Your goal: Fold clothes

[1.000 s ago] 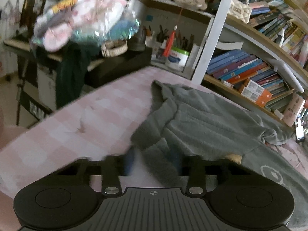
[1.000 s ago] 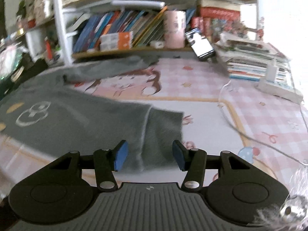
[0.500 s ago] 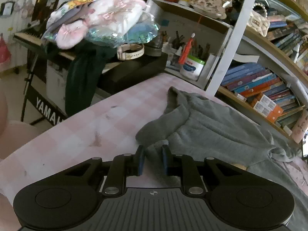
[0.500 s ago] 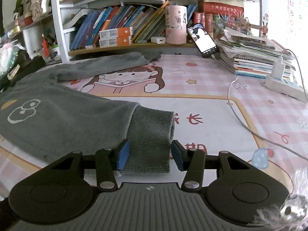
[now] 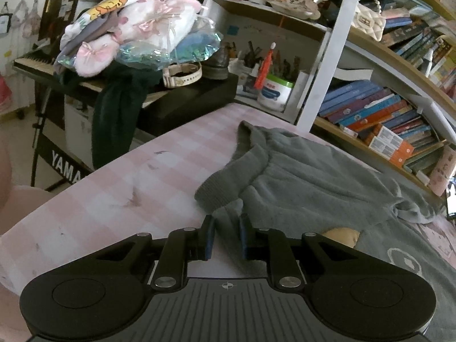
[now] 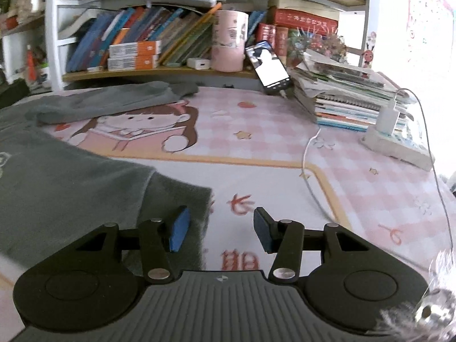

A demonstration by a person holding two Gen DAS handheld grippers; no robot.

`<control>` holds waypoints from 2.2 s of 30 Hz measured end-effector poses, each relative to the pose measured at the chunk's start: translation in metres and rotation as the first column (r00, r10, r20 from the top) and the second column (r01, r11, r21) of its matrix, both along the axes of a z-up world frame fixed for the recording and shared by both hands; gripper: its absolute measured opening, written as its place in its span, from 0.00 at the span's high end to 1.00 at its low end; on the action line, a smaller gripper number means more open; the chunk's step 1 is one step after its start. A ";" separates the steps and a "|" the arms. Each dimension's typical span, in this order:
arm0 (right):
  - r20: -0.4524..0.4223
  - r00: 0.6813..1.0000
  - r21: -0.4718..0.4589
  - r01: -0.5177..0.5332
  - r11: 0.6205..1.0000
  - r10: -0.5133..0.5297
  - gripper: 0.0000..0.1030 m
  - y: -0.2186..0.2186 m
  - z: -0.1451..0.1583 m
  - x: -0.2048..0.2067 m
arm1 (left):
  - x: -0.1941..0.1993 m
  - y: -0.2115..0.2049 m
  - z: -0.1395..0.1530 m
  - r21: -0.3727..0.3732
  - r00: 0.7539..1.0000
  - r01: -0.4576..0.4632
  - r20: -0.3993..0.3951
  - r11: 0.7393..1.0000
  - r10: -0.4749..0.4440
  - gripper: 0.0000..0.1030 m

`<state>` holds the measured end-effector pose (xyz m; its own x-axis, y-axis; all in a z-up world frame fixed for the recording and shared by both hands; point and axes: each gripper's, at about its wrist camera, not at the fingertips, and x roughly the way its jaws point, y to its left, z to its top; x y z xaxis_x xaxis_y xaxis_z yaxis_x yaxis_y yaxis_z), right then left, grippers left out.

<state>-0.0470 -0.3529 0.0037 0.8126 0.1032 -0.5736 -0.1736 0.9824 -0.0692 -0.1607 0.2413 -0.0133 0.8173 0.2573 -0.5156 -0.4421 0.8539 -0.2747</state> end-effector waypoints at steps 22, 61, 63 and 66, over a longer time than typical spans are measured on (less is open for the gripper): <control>0.123 0.977 0.107 -0.187 0.977 0.173 0.01 0.034 0.029 -0.056 | -0.019 -0.082 0.025 0.212 0.983 0.161 0.050 0.964 -0.175 0.07; 0.003 0.961 0.130 -0.276 0.952 0.278 0.00 0.070 0.004 -0.058 | -0.004 -0.131 0.006 0.245 0.946 0.324 -0.048 0.914 -0.322 0.00; 0.002 0.959 0.127 -0.281 0.951 0.283 0.00 0.073 0.004 -0.057 | -0.003 -0.132 0.005 0.247 0.945 0.324 -0.051 0.913 -0.322 0.00; -0.004 0.956 0.124 -0.289 0.949 0.292 0.00 0.077 0.003 -0.054 | -0.001 -0.134 0.004 0.256 0.947 0.320 -0.059 0.912 -0.316 0.00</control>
